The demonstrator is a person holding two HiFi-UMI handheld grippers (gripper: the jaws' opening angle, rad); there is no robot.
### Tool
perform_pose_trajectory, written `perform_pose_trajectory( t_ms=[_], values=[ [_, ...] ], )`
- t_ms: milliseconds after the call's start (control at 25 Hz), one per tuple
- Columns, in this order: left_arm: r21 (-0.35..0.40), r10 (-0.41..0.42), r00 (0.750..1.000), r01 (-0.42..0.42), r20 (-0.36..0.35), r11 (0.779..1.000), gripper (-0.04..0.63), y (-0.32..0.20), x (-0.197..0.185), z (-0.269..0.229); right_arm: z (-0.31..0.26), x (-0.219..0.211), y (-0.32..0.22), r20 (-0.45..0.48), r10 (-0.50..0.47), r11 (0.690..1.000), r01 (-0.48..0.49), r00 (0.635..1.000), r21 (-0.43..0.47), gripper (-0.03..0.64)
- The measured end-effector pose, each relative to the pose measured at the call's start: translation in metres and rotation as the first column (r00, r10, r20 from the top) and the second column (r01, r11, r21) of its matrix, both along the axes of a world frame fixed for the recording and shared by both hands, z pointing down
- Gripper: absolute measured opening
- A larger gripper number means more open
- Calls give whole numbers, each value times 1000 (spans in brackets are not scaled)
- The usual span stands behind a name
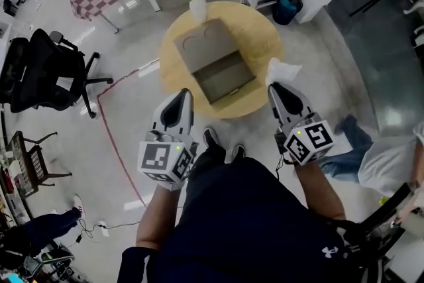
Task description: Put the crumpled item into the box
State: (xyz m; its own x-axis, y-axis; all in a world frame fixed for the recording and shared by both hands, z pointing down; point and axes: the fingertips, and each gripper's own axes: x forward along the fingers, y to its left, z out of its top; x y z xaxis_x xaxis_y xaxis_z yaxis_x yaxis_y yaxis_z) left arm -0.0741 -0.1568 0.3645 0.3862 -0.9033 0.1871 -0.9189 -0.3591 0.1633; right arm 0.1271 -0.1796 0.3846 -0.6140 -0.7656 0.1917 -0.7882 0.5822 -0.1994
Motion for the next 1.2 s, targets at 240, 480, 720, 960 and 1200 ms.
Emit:
perform_pose_trajectory(
  t_ms=[240, 480, 720, 960, 1200],
  values=[
    [-58, 36, 999, -37, -21, 998, 17, -26, -22, 29, 32, -34, -24, -72, -10, 997, 4, 997, -83, 35],
    [-116, 93, 995, -95, -24, 989, 17, -39, -38, 59, 88, -73, -42, -175, -99, 979, 64, 980, -194, 35],
    [-203, 90, 996, -94, -25, 975, 17, -44, -33, 92, 148, -95, -61, -224, -217, 934, 135, 950, -332, 35],
    [-261, 20, 999, -27, -27, 965, 17, -42, -38, 111, 195, -139, -57, -222, -388, 858, 263, 894, -440, 35],
    [-291, -61, 998, 50, -31, 955, 17, -30, -50, 110, 241, -163, -57, -256, -520, 759, 304, 815, -576, 35]
  ],
)
